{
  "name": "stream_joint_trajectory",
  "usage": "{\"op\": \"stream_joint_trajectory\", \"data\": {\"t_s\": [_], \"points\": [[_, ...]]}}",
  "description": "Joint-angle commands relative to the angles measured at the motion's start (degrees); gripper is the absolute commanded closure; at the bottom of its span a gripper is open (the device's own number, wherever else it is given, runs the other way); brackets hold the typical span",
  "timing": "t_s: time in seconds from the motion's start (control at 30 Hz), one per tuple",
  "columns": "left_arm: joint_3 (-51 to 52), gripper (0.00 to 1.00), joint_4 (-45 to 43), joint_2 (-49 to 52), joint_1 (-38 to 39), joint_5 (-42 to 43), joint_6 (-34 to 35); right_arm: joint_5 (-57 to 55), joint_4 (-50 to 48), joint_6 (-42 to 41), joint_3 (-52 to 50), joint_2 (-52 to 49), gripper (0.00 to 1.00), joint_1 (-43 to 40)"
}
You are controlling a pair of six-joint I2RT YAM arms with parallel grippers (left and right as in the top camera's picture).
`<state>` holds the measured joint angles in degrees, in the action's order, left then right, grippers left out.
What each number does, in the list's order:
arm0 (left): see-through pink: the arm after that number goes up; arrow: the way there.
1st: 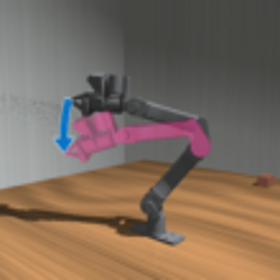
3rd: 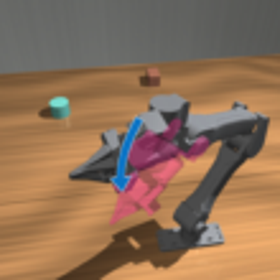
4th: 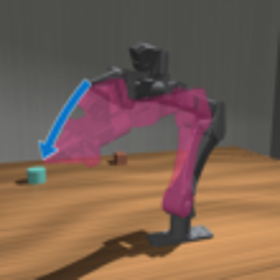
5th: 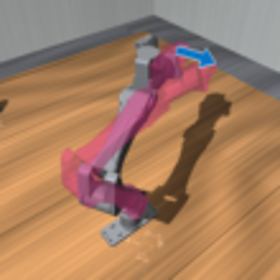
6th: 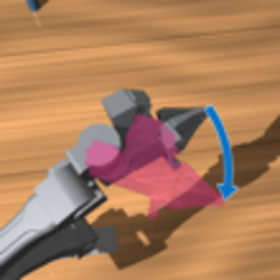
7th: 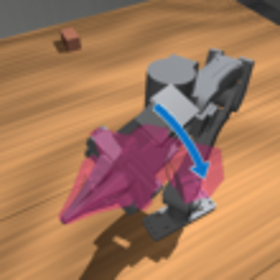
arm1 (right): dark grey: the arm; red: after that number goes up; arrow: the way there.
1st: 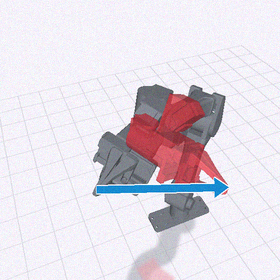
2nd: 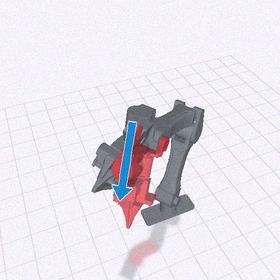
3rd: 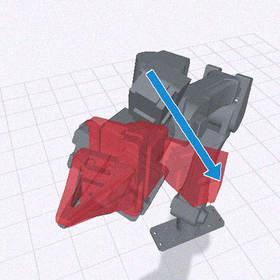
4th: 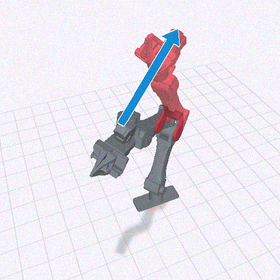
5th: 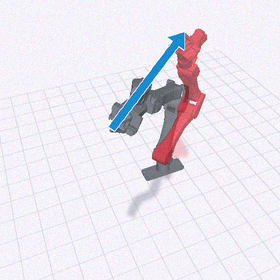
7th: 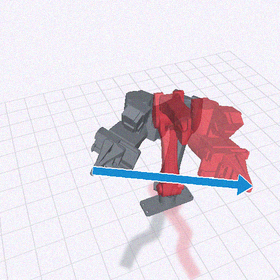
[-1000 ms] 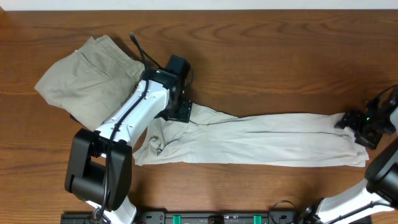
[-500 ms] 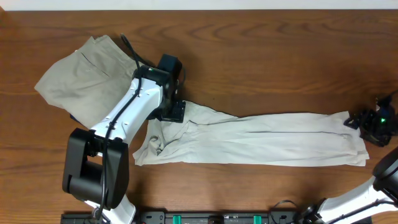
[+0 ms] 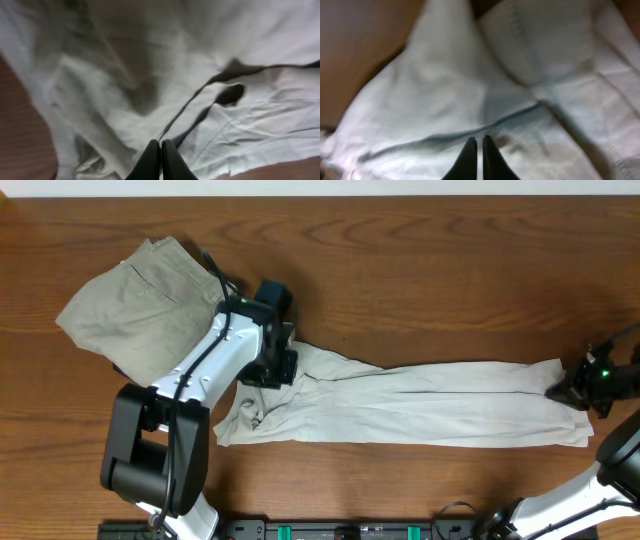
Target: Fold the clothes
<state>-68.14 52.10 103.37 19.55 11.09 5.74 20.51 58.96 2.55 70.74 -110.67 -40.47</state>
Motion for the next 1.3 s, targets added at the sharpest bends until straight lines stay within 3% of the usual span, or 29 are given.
{"op": "stream_joint_trajectory", "data": {"t_s": [0.0,0.23,0.47,0.63,0.73,0.87,0.93,1.0,1.07,1.17,1.27], "points": [[3.06,0.94,-3.41,-0.61,0.02,2.1,-0.74,-4.7,-4.17,-9.14,-2.82,-0.57,0.99,1.7],[9.44,0.93,-17.51,-0.48,0.02,2.36,-1.07,-12.98,-21.29,-16.96,-8.96,-0.61,0.99,7.13],[8.2,0.89,-34.38,1.16,0.02,1.73,-4.09,-20.13,-34.53,-22.77,-9.57,-0.79,0.99,9.42],[0.94,0.89,-36.02,7.67,0.02,1.75,-5.09,-19.65,-37.9,-26.1,-9.55,-0.79,0.99,9.42],[-4.72,0.89,-34.32,12.79,-0.04,1.77,-5.29,-18.71,-38.01,-26.03,-9.4,-0.76,0.99,9.25],[-12.76,0.88,-27.78,15.54,-0.26,1.75,-6.1,-7.69,-37.38,-17.4,-7.87,0.09,0.78,8.17],[-16.55,0.83,-23.76,15.08,-0.33,1.09,-6.38,-1.22,-35.93,-15.74,-6.91,1.03,0.76,6.67],[-20.59,0.64,-18.25,14.34,-0.35,1.09,-6.36,4.22,-34.45,-15.5,-6.16,1.95,0.71,4.92],[-23.74,0.56,-12.46,13.6,-0.35,1.11,-6.23,9.73,-33.11,-14.05,-5.7,3.06,0.67,3.04],[-25.66,0.58,-4.0,12.46,-0.35,1.14,-3.41,16.72,-32.96,-12.68,-5.68,5.05,0.61,0.98],[-25.57,0.77,5.07,12.22,-0.35,1.6,0.76,18.12,-31.17,-12.7,-5.68,8.02,0.62,-0.55]]}}
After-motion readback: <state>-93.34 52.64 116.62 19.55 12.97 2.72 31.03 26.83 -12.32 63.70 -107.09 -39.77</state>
